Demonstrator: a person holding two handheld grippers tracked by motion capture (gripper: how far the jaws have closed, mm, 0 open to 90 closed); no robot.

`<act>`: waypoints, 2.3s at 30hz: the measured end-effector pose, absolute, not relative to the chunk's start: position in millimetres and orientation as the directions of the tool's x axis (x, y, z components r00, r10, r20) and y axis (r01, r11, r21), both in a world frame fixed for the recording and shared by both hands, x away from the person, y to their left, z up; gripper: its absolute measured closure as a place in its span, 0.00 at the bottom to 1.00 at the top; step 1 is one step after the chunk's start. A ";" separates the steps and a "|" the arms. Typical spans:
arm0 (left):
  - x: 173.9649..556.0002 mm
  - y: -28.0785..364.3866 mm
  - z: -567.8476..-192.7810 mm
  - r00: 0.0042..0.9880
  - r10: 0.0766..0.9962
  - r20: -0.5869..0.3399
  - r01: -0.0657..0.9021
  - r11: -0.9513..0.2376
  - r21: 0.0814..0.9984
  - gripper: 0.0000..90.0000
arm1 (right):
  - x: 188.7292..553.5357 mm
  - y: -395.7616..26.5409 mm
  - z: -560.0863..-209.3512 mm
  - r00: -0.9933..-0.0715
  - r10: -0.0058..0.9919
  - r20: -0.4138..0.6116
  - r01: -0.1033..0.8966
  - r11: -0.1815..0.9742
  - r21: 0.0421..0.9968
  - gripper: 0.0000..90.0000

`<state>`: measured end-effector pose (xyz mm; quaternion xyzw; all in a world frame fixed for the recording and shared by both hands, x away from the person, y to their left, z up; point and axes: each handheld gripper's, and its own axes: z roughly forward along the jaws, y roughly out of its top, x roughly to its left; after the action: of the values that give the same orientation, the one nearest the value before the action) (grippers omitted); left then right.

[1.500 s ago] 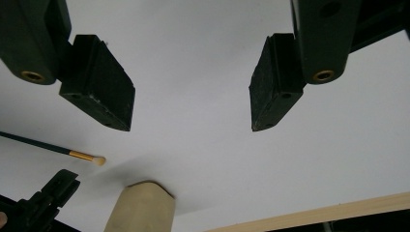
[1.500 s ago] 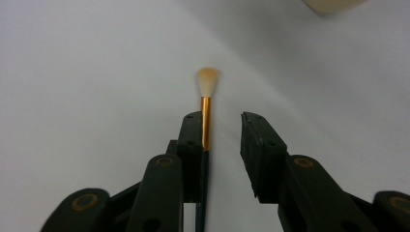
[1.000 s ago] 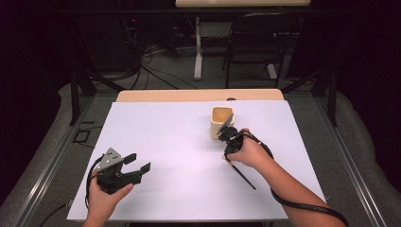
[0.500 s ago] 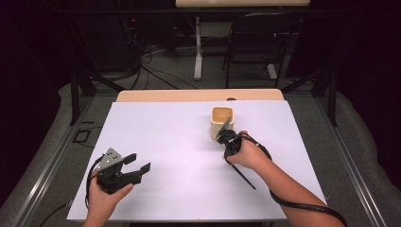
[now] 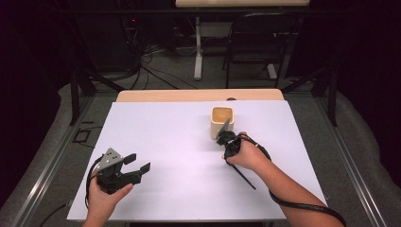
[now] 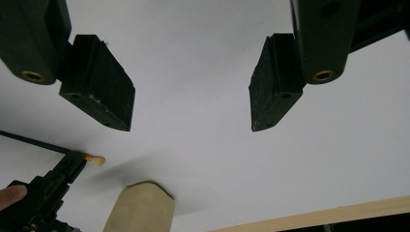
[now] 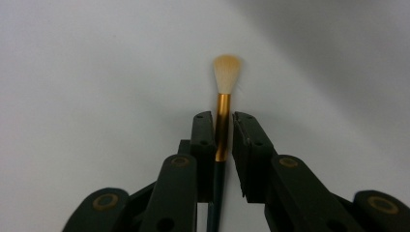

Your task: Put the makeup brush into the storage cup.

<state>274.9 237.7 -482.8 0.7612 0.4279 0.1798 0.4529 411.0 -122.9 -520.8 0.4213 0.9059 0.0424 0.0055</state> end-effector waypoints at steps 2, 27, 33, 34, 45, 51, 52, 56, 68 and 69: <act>275.0 237.7 -482.8 0.569 0.814 -0.114 0.489 -0.223 0.843 0.37 | 411.5 -123.4 -520.8 -0.648 0.761 0.032 0.761 0.645 0.078 0.88; 275.3 238.7 -483.1 0.571 0.813 -0.118 0.492 -0.224 0.841 0.37 | 411.5 -122.0 -525.2 -0.632 0.774 0.039 0.774 0.629 0.073 0.93; 275.4 238.8 -483.3 0.570 0.813 -0.118 0.492 -0.223 0.841 0.37 | 410.9 -121.5 -525.5 -0.630 0.775 0.040 0.775 0.626 0.086 0.93; 275.4 238.8 -483.3 0.570 0.813 -0.118 0.492 -0.223 0.841 0.37 | 411.0 -121.6 -525.2 -0.632 0.774 0.038 0.774 0.628 0.084 0.93; 275.5 238.3 -483.7 0.566 0.815 -0.123 0.493 -0.215 0.843 0.37 | 411.4 -121.4 -518.4 -0.642 0.766 0.026 0.766 0.640 0.053 0.93; 275.5 238.5 -483.8 0.566 0.815 -0.122 0.494 -0.217 0.842 0.37 | 411.0 -120.3 -512.0 -0.654 0.756 0.015 0.756 0.653 0.046 0.93; 275.6 238.6 -483.8 0.567 0.815 -0.122 0.493 -0.218 0.842 0.37 | 411.1 -120.3 -511.0 -0.656 0.754 0.023 0.754 0.655 0.046 0.93; 275.7 238.5 -484.2 0.567 0.814 -0.123 0.495 -0.217 0.841 0.37 | 409.8 -119.0 -506.7 -0.658 0.753 0.011 0.752 0.657 0.052 0.93; 276.1 238.0 -484.6 0.570 0.813 -0.123 0.496 -0.221 0.840 0.37 | 407.4 -117.4 -491.9 -0.668 0.744 0.002 0.740 0.663 0.112 0.93; 276.1 237.9 -484.8 0.570 0.812 -0.123 0.496 -0.221 0.839 0.37 | 407.7 -117.1 -488.9 -0.666 0.746 0.013 0.744 0.662 0.094 0.93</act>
<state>276.1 237.9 -484.8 0.7617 0.4296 0.1744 0.4527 407.7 -117.1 -488.9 0.4085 0.9115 0.0455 0.0134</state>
